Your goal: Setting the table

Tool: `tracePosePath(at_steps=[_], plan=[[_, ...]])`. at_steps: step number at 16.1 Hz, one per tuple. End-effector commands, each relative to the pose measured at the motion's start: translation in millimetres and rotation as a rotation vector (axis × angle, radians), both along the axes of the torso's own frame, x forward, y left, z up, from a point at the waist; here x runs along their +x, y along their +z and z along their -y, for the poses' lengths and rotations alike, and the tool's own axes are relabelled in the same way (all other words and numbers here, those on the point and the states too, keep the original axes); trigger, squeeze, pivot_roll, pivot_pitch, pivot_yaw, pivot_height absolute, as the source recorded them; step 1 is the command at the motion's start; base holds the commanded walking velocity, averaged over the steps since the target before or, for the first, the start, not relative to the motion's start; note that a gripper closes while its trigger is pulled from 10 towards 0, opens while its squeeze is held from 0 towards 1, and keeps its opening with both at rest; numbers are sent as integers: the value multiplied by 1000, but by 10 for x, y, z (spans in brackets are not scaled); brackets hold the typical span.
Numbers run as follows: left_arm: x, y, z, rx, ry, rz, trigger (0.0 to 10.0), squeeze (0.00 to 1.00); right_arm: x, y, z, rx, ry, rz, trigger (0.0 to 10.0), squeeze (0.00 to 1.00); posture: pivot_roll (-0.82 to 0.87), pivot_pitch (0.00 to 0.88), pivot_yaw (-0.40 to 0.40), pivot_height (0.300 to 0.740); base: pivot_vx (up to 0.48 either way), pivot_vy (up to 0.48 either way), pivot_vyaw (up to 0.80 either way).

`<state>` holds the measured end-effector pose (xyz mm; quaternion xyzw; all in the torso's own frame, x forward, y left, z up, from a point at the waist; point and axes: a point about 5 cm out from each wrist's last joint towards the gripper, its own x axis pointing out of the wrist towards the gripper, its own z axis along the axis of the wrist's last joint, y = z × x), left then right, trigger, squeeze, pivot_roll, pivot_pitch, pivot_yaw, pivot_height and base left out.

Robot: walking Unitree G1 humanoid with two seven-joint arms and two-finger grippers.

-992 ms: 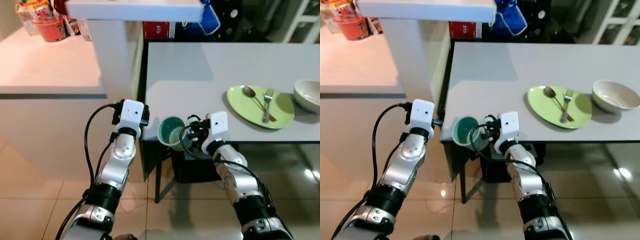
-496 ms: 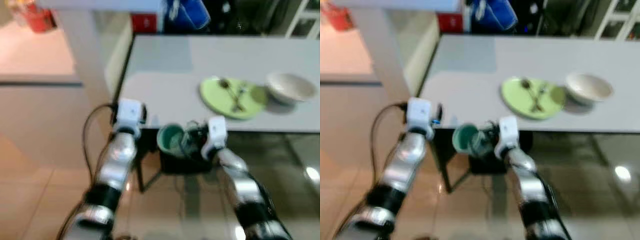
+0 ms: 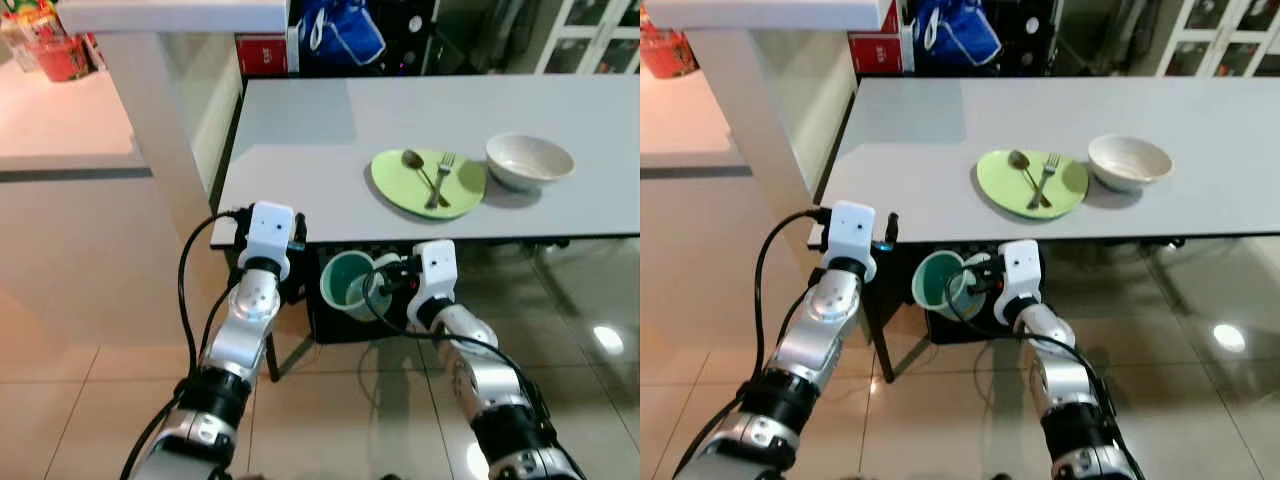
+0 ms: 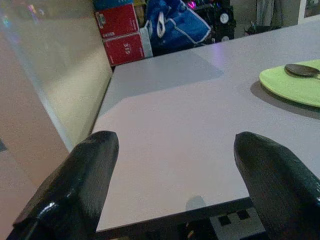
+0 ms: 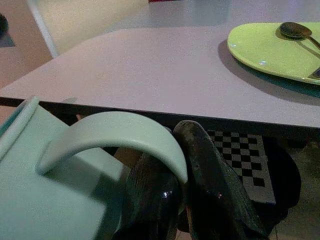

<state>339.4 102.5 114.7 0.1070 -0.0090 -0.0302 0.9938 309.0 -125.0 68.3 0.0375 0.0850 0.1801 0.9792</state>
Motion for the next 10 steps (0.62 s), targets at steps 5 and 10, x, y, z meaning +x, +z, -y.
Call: tracePosePath(at_steps=[5,10], plan=[[19,45,-21,-25,3,17,10000,0,39,83,-10,0,9,33,10000,0,0,0,24,740,384,0,0],[16,59,-12,-27,-9,30,10000,0,56,107,-2,-5,14,48,10000,0,0,0,22,740,455,0,0]])
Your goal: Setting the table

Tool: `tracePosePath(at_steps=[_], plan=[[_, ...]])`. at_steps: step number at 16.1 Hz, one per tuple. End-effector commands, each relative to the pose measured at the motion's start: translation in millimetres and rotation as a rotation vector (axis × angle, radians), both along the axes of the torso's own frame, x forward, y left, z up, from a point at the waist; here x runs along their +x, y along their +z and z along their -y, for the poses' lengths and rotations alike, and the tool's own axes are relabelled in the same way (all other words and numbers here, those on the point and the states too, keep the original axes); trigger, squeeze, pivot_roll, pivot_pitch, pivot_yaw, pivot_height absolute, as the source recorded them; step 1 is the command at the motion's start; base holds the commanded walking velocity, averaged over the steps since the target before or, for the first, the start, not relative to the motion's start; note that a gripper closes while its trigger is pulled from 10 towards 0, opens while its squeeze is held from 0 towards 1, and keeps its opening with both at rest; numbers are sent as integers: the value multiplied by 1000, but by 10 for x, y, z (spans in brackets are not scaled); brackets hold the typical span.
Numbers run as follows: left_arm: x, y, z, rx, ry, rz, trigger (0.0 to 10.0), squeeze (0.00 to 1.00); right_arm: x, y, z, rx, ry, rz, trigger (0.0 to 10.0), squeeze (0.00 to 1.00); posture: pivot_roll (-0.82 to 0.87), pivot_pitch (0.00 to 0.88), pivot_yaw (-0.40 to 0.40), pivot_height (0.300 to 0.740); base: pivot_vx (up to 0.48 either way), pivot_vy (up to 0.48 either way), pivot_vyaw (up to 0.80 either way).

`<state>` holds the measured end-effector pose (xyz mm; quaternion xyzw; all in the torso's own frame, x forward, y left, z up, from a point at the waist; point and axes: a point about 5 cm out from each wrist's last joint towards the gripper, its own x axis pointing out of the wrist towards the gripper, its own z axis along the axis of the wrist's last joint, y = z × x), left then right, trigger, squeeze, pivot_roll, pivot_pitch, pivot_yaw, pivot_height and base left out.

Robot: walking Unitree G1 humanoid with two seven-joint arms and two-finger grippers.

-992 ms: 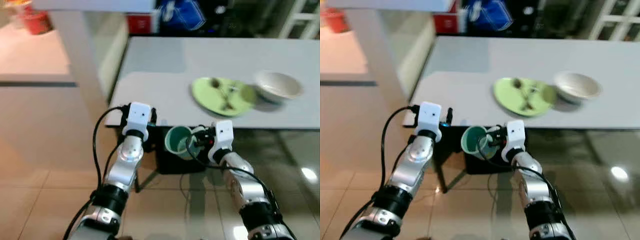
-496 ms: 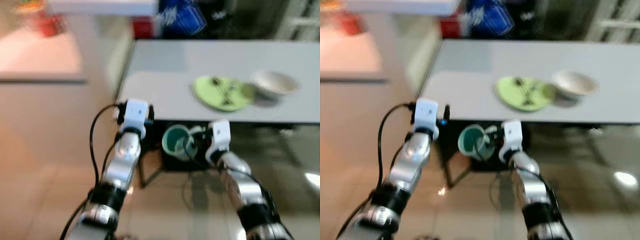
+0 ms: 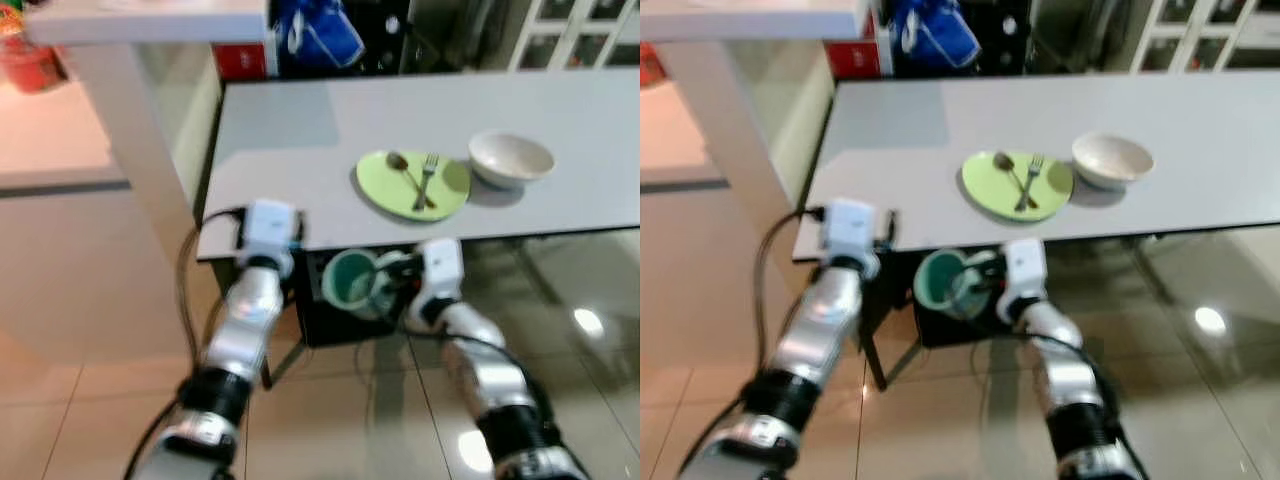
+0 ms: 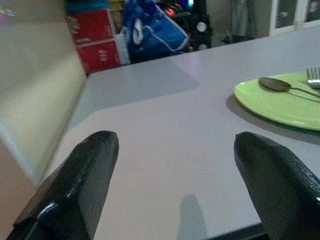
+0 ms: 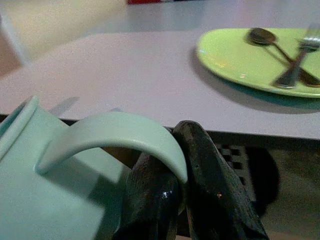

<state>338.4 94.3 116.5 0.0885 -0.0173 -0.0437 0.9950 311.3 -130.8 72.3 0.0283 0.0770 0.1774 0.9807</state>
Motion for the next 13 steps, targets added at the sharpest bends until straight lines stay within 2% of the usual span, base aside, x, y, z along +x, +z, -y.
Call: tracePosePath(at_steps=[1,4,8,10,13], plan=[[26,42,-96,7,19,18,10000,0,29,67,-61,10,20,30,10000,0,0,0,22,740,469,0,0],[33,51,-89,-10,15,17,10000,0,34,74,-62,10,24,32,10000,0,0,0,21,740,457,0,0],[33,50,-73,-7,8,10,10000,0,34,74,-61,10,25,32,10000,0,1,0,20,740,0,73,0],[36,57,-75,-3,6,16,10000,0,37,77,-65,12,27,32,10000,0,0,0,20,740,307,0,0],[39,72,-66,2,5,25,10000,0,36,99,-73,15,37,40,10000,0,-1,0,17,740,0,0,0]])
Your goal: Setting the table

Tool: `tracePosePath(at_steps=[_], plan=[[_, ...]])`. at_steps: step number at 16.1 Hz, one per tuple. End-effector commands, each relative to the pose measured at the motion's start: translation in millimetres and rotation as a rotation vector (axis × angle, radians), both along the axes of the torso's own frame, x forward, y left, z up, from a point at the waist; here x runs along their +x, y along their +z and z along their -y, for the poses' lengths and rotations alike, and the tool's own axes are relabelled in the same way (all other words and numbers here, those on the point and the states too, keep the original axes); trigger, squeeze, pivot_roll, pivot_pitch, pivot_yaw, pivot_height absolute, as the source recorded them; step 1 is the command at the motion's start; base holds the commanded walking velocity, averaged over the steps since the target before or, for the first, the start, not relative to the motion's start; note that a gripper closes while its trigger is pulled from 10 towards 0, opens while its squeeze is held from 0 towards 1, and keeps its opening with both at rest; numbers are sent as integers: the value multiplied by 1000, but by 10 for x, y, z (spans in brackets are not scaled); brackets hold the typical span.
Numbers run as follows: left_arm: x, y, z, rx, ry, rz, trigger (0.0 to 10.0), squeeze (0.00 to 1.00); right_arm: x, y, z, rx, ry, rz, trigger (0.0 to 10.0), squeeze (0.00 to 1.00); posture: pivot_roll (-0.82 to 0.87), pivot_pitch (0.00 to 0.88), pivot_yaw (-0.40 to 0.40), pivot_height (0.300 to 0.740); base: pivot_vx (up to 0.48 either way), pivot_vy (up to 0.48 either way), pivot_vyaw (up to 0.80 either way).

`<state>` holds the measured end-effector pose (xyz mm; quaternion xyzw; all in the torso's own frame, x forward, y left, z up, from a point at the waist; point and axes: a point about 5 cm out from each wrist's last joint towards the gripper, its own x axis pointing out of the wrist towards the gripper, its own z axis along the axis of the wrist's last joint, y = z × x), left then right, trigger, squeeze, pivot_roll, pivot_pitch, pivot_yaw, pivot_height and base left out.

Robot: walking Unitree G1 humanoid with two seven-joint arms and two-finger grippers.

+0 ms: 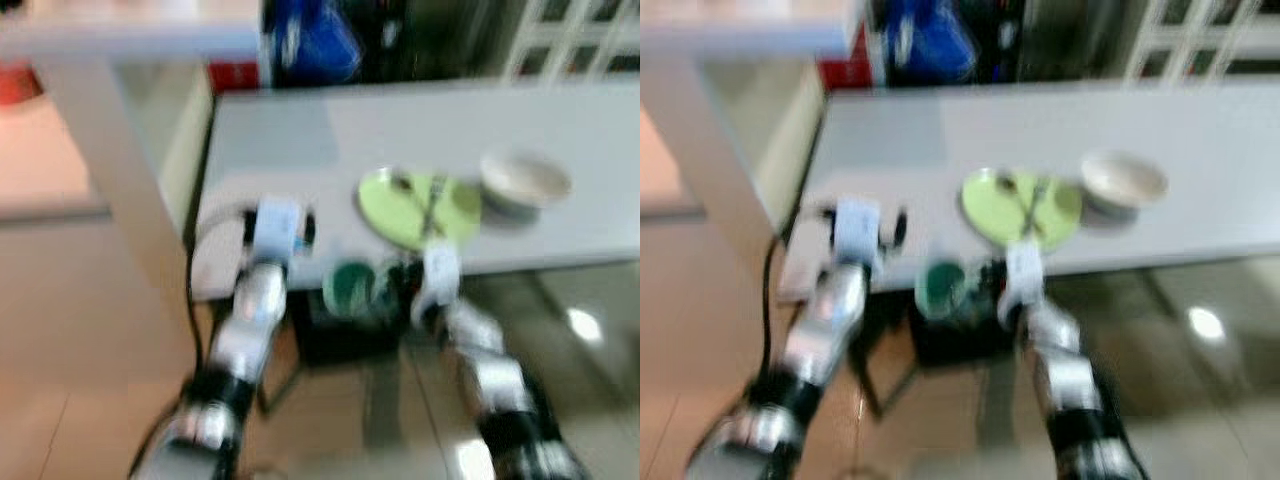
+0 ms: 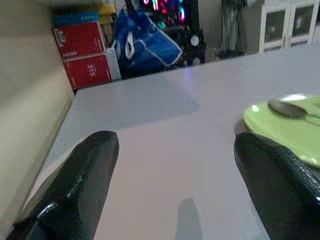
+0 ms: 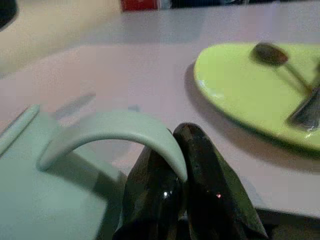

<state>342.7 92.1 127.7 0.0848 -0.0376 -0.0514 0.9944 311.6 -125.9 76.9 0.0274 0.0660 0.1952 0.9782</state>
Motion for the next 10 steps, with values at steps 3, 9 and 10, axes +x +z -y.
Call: tracePosePath(at_steps=[3,9,10], plan=[[-24,-59,-92,13,22,-19,10000,0,-86,492,-348,47,264,158,10000,0,-3,0,21,740,0,0,0],[-12,-51,-102,34,20,-18,10000,0,171,914,-201,152,93,247,10000,0,0,0,30,740,0,0,0],[-10,-49,-108,36,20,-17,10000,0,210,870,-165,148,45,229,10000,0,2,0,31,740,0,0,0]])
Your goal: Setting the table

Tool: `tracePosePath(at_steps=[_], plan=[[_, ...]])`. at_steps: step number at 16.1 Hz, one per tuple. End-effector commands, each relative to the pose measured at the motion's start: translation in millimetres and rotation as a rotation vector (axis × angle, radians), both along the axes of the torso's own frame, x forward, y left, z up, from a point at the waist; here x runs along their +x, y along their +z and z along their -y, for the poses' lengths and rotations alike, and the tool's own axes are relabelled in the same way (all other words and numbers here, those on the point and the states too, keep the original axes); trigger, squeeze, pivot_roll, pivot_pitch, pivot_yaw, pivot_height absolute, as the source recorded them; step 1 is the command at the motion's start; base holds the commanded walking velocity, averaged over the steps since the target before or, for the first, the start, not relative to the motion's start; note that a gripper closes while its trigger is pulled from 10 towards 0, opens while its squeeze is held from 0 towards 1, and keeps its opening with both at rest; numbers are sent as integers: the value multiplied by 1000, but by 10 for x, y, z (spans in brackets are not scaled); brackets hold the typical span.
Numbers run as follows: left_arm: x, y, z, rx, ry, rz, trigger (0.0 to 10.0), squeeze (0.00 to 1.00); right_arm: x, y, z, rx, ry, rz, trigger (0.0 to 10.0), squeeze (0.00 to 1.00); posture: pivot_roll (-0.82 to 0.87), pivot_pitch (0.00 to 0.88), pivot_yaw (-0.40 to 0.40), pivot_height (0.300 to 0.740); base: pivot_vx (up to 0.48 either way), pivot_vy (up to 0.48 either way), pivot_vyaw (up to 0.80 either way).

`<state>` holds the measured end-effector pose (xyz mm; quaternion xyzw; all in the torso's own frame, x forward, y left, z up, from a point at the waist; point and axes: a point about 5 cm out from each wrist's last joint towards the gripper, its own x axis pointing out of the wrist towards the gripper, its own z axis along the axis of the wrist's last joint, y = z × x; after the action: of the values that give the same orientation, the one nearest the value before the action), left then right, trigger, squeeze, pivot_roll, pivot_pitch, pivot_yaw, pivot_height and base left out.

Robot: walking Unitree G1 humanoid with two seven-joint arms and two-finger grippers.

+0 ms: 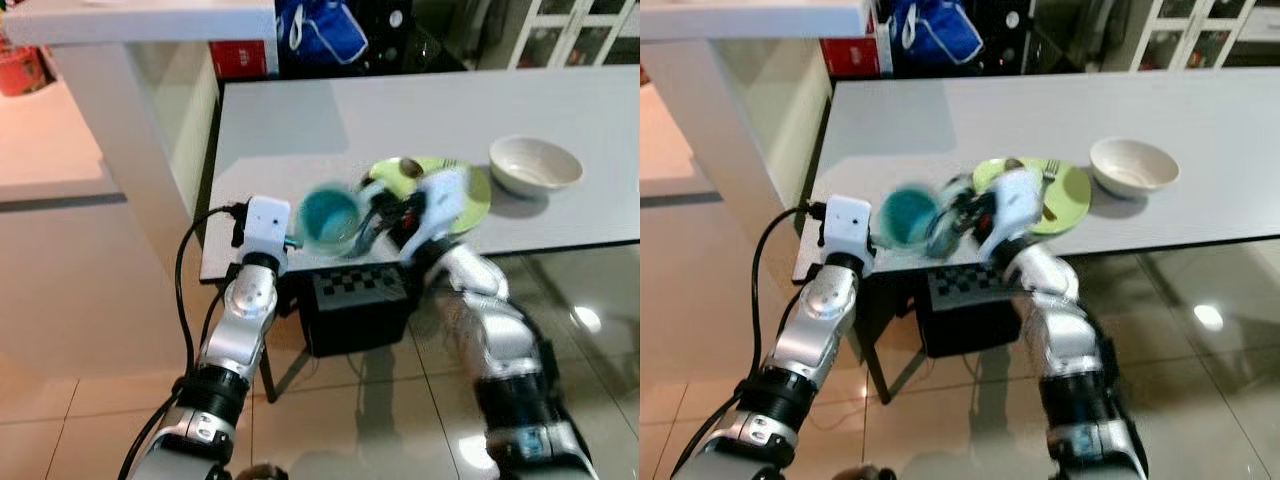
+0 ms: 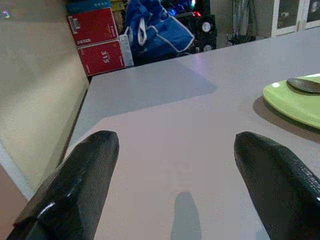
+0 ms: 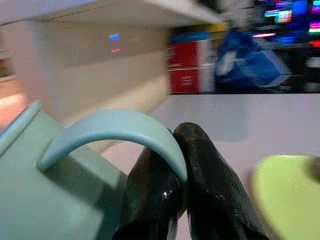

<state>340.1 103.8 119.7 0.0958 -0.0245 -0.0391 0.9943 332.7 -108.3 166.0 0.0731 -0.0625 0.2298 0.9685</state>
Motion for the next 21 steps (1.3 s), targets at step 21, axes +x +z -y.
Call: tracePosePath(at_steps=[21], plan=[[-610,-275,-1544,-204,104,-155,10000,0,226,-456,456,-104,-291,-102,10000,0,64,0,20,740,0,0,0]])
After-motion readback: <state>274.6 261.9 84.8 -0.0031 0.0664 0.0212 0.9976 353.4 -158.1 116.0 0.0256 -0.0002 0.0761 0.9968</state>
